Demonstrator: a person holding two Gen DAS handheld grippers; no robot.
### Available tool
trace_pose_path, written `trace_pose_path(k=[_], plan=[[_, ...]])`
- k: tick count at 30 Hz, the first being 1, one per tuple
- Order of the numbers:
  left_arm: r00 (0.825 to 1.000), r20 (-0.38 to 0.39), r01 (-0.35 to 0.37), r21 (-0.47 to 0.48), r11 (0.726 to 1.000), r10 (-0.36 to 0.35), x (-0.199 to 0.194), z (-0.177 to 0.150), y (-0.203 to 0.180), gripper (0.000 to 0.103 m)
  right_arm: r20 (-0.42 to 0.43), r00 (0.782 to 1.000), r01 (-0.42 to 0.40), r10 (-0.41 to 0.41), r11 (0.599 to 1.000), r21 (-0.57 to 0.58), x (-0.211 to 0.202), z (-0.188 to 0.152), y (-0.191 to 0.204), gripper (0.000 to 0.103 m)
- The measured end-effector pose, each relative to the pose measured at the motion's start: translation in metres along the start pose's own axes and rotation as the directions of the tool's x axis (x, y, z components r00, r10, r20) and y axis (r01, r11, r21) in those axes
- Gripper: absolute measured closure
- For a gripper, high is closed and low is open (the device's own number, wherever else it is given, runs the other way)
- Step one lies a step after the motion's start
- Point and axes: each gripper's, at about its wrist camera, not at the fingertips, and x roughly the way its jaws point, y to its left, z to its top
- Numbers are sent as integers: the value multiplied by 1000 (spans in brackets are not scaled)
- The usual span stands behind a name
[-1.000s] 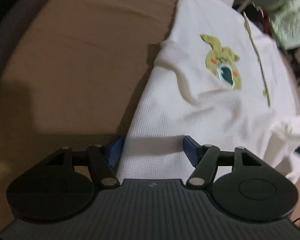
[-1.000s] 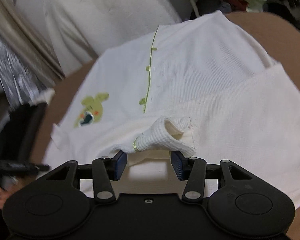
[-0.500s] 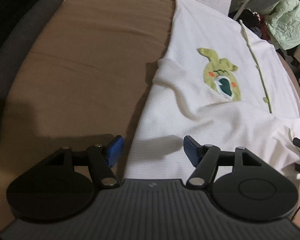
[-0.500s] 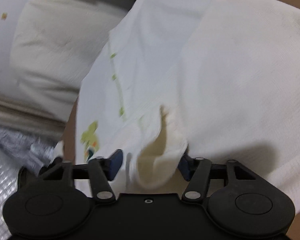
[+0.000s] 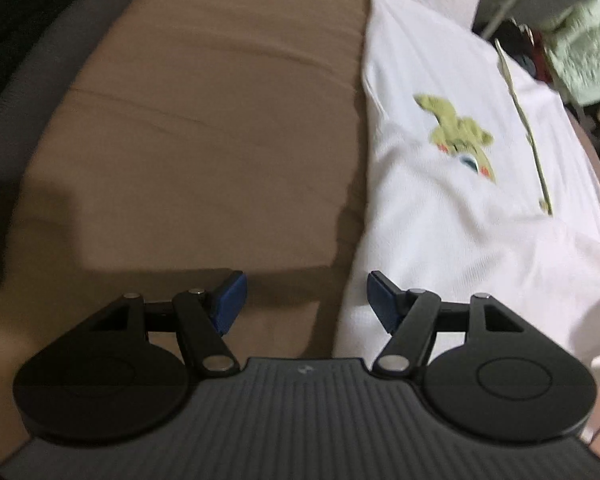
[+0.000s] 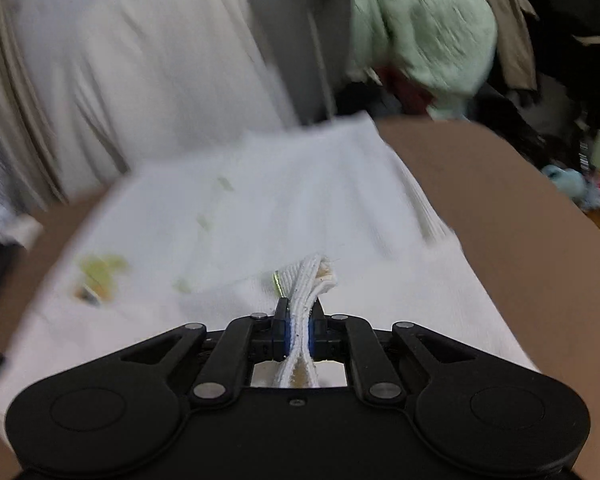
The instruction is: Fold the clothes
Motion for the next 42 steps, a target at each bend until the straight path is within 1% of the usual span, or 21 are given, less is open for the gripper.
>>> trace_pose_path(k=[2, 4, 5, 6, 7, 10, 11, 12, 13, 14, 17, 20, 22, 25, 27, 29, 33, 37, 39, 41, 42], plan=[[1000, -22, 16, 7, 1000, -15, 5, -2, -3, 35, -45, 997, 59, -58, 998, 13, 18, -11, -4, 87], [1000, -27, 15, 33, 999, -15, 6, -5, -6, 33, -73, 995, 66, -62, 997, 49, 28, -14, -8, 82], [999, -30, 15, 45, 999, -14, 6, -6, -8, 31, -91, 994, 72, -66, 995, 63, 33, -13, -10, 74], [999, -33, 16, 58, 998, -14, 7, -8, -10, 25, -108, 992, 77, -68, 994, 78, 37, -12, -12, 55], [999, -43, 18, 69, 997, -15, 8, -11, -12, 23, -113, 992, 70, -59, 993, 99, 38, -11, -16, 50], [999, -39, 12, 85, 996, -9, 7, -22, -17, 26, -103, 994, 34, -22, 992, 122, 31, -14, -21, 50], [1000, -23, 12, 113, 994, -9, 4, -26, -20, 48, -99, 995, 23, -10, 991, 129, 29, -15, -23, 50], [1000, -9, 22, 155, 988, -21, 2, -30, -25, 95, -96, 995, 11, 3, 991, 136, 27, -16, -25, 52], [999, -23, 36, 185, 982, -32, 2, -33, -31, 100, -92, 996, 0, 12, 990, 138, 26, -16, -26, 81], [1000, -13, 19, 204, 979, -17, 0, -36, -36, 100, -92, 996, 10, -3, 997, 78, 27, -15, -22, 96], [998, 53, -28, 241, 970, 16, -17, -40, -41, 100, -34, 998, 51, -56, 990, -130, 21, -5, 2, 95], [995, 99, -14, 204, 979, -6, -37, -42, -31, 100, 64, 998, 5, 6, 983, -182, -3, 5, 19, 95], [995, 97, -3, 181, 983, -15, -40, -47, -23, 100, 69, 997, -19, 33, 980, -199, -11, 4, 26, 95], [998, 19, -64, 203, 977, 61, -15, -59, -23, 101, -8, 999, 37, -41, 967, -252, 12, -11, 25, 95], [991, 22, -135, 262, 956, 134, -9, -60, -31, 102, -85, 991, 85, -106, 971, -225, 31, -23, 14, 96], [985, 32, -172, 288, 942, 170, -7, -59, -35, 102, -104, 988, 93, -113, 978, -186, 36, -31, 7, 95], [986, 43, -169, 244, 955, 163, -11, -51, -30, 100, -84, 985, 126, -147, 967, -220, 33, -28, 8, 92], [982, 89, -182, 202, 962, 168, -22, -45, -20, 97, -69, 963, 225, -259, 922, -315, 33, -26, 3, 87], [982, 120, -167, 175, 970, 147, -30, -39, -16, 93, -56, 948, 283, -315, 907, -312, 28, -27, -4, 87], [982, 177, -81, 118, 990, 59, -40, -35, -13, 87, -45, 930, 336, -366, 891, -304, 24, -28, -12, 83], [980, 200, -21, 85, 996, 4, -47, -34, -9, 81, -53, 933, 331, -356, 906, -262, 20, -26, -19, 83]])
